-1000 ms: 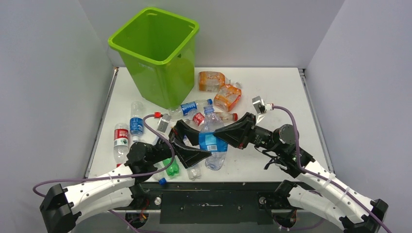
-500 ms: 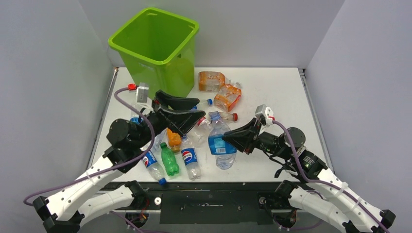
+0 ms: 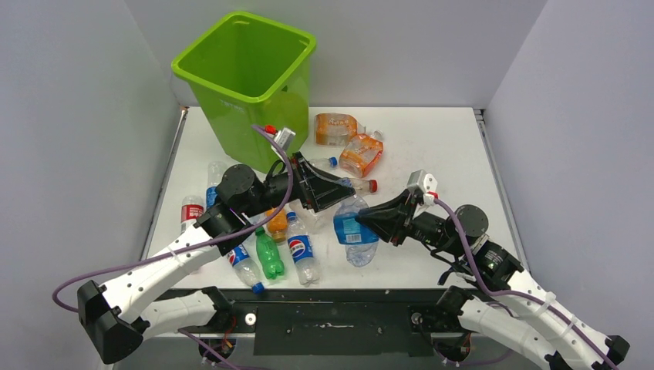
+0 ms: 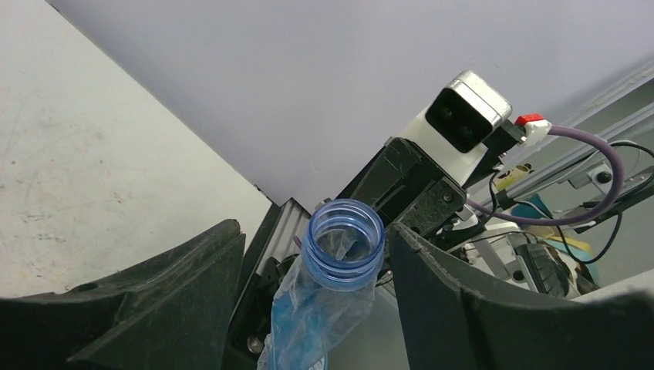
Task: Put the plastic bottles in the bin
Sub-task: Place the plastic bottle in the trash bin.
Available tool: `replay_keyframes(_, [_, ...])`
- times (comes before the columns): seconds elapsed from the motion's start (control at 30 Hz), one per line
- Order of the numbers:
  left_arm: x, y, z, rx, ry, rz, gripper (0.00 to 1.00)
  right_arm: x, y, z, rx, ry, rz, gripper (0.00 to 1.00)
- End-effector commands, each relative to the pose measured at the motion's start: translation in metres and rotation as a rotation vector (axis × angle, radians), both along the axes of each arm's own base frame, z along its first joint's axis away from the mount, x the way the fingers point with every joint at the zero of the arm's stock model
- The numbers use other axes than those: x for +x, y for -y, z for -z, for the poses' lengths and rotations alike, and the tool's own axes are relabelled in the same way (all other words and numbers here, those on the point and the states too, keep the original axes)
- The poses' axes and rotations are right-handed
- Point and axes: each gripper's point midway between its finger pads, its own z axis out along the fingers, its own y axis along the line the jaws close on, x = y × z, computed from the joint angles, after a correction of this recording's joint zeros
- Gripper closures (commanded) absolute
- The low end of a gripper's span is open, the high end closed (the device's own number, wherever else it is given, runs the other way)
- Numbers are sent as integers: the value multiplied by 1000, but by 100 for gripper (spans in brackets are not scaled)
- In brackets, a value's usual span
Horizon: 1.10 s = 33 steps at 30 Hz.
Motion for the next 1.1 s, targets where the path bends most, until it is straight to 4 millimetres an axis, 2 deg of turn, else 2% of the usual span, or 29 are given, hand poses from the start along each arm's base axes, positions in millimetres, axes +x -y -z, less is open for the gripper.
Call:
replay_keyframes(0.0, [-11, -1, -29, -72, 66, 57, 38, 2, 0, -9, 23, 52, 12, 95])
replay_keyframes(0.07, [-12, -1, -28, -76, 72, 61, 51, 3, -1, -7, 22, 50, 12, 95])
replay_keyframes(0.2, [-11, 0, -26, -80, 82, 64, 69, 4, -3, -5, 16, 45, 8, 95])
replay_keyframes(0.27, [-11, 1, -26, -81, 94, 67, 81, 4, -3, -3, 12, 42, 8, 95])
replay_keyframes(0.3, [-12, 1, -27, -85, 104, 69, 92, 4, -4, -3, 11, 40, 6, 94])
replay_keyframes(0.33, [-13, 0, -30, -92, 118, 68, 100, 4, -4, -3, 10, 35, 7, 85])
replay_keyframes(0.4, [-11, -2, -33, -94, 139, 49, 100, 1, -4, -4, 5, 24, -2, 38])
replay_keyframes(0.47, [-5, -9, -40, -83, 176, -6, 100, -1, -2, -13, 16, 18, -1, 1])
replay_keyframes(0.5, [1, -15, -46, -72, 200, -47, 100, -3, 0, -19, 22, 17, 1, 9])
replay_keyframes(0.6, [30, -43, -72, -28, 285, -214, 100, -8, 8, -38, 38, 27, 10, 10])
replay_keyframes(0.67, [54, -71, -101, -37, 330, -343, 100, -9, 18, -51, 61, 41, 45, 10])
replay_keyframes(0.77, [86, -124, -156, -92, 422, -586, 100, -2, 34, -58, 94, 52, 142, 10])
replay_keyframes(0.9, [107, -173, -221, -191, 602, -849, 100, 19, 53, -38, 126, 12, 312, 10])
replay_keyframes(0.97, [120, -185, -241, -204, 677, -946, 100, 35, 60, -13, 137, -42, 405, 10])
replay_keyframes(1.07, [147, -199, -258, -196, 735, -1073, 100, 52, 66, 21, 142, -118, 513, 10])
